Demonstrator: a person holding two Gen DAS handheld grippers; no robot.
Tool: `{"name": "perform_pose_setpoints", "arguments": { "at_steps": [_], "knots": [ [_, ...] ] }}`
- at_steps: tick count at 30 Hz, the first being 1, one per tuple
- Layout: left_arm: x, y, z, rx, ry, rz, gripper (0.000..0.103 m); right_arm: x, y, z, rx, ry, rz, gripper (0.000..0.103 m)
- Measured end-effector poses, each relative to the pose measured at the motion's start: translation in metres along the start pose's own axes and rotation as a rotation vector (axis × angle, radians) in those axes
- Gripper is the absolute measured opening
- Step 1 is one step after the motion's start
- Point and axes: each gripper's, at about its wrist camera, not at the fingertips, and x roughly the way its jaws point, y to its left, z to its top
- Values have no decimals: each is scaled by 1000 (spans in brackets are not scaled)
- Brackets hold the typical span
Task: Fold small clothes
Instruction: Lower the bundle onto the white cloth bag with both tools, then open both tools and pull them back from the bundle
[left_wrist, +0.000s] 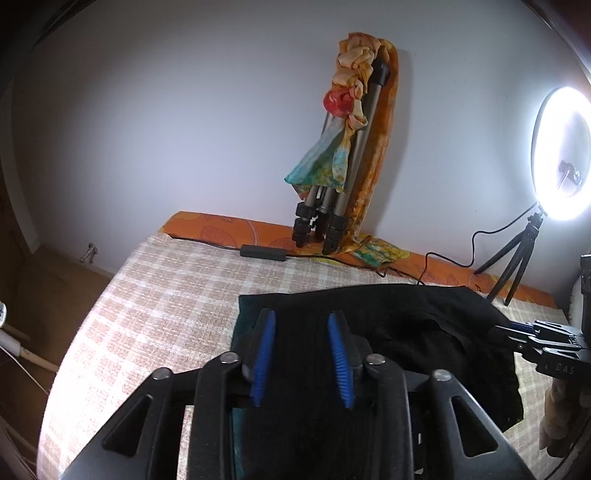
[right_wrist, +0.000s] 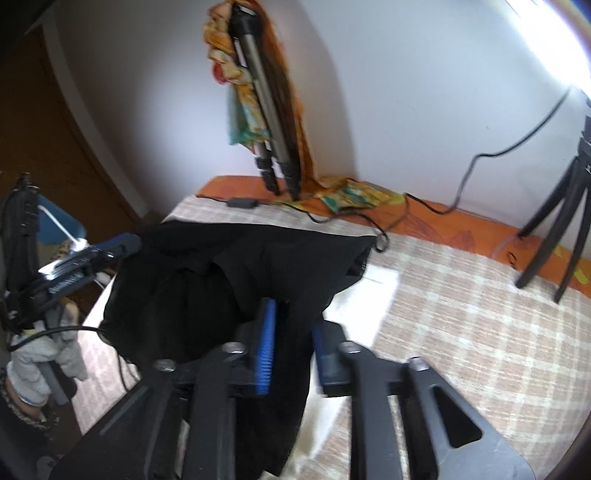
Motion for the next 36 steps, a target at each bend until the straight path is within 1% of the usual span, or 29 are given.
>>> {"name": "perform_pose_setpoints", "arguments": {
  "at_steps": [1,5,7,9,11,13,17,22,23,24,25,26,29,30,31,32,36],
  "knots": [
    [-2,0,0,-1,1,0,35,-3,-1,-1,0,-7,1,35],
    [-17,-3,-1,7,-6,-1,39,-16,-4,-6,1,-12,-1,35],
    [-27,-6,-3,12,-11,-2,47,-23,-2,-7,-5,-18,-3,36],
    [-38,-10,-6,20,-20,-3,49,-29,1,-8,-13,-28,-3,36],
    [-47,-14,-8,27,-26,-7,51,-39,6,-9,-20,-39,-2,40],
    [-58,-17,-11,33,-33,-8,57,-46,12,-9,-31,-49,-4,42],
    [-84,-27,-18,41,-56,-13,61,-67,24,-12,-51,-74,0,43],
    [-124,-45,-26,58,-90,-16,77,-95,39,-20,-97,-101,-5,49],
    [-133,-49,-28,71,-102,-10,79,-103,43,-23,-109,-109,-5,52],
    [-146,-56,-32,90,-122,2,84,-107,45,-25,-118,-115,-7,54],
    [-154,-59,-34,100,-133,5,90,-114,47,-28,-127,-126,-12,63],
    [-165,-64,-38,112,-146,8,91,-121,49,-32,-133,-140,-17,70],
    [-191,-75,-46,125,-172,7,98,-137,51,-40,-143,-160,-15,75],
    [-199,-77,-49,121,-181,11,101,-143,52,-44,-143,-165,-11,75],
    [-206,-79,-52,117,-187,10,103,-147,52,-47,-142,-168,-6,78],
    [-212,-82,-56,111,-191,10,103,-151,53,-50,-139,-174,-2,80],
    [-236,-94,-74,115,-193,34,103,-167,58,-64,-165,-192,-17,81]
  ]
}}
